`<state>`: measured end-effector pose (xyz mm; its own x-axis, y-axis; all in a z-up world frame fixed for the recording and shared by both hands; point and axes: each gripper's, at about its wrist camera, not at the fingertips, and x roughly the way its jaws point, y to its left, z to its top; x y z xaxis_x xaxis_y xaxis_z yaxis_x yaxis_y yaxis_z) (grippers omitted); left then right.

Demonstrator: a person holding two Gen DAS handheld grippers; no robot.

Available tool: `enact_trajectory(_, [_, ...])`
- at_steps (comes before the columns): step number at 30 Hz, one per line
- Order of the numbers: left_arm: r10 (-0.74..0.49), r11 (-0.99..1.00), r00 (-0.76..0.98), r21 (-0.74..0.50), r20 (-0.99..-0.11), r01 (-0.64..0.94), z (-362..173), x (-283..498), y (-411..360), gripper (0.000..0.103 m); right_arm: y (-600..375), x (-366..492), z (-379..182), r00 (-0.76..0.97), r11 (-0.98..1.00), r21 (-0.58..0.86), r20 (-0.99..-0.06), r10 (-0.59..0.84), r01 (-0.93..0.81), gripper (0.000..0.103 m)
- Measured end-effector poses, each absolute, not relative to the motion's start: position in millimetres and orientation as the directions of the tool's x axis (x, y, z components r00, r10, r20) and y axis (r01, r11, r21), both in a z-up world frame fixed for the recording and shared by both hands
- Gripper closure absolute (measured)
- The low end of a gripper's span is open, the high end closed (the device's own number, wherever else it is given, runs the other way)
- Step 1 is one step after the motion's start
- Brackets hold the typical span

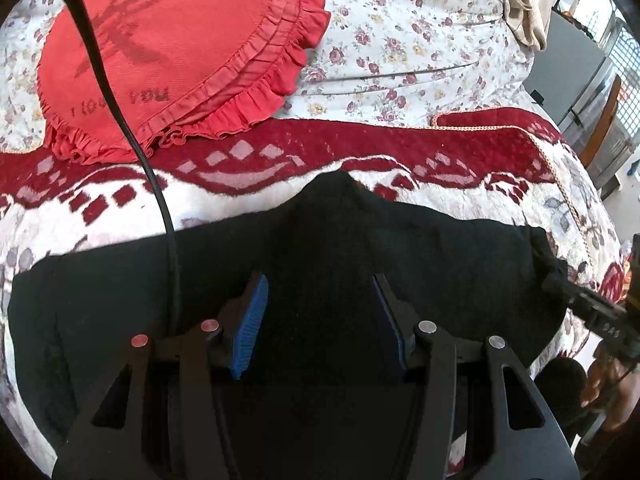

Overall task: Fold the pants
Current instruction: 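Grasp the folded pants edge with both tools and lift it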

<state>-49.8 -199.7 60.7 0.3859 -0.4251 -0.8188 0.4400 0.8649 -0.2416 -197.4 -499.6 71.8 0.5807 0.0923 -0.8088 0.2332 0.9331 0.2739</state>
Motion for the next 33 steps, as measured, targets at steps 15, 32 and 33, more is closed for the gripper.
enact_trajectory(15, [-0.457,0.830,0.340,-0.257,-0.822,0.495,67,-66,-214,0.039,-537,-245,87,0.599,0.883,0.330,-0.798,0.071,0.334,0.053])
enact_trajectory(32, [-0.588,0.579,0.060,-0.368,-0.807,0.727,77,-72,-366,0.028,-551,-260,48,0.611,0.800,0.480,-0.769,0.188,0.359,0.048])
enact_trajectory(33, [-0.588,0.562,0.039,-0.373,-0.808,0.738,75,-70,-378,0.028,-551,-259,48,0.617,0.794,0.494,-0.762,0.198,0.355,0.046])
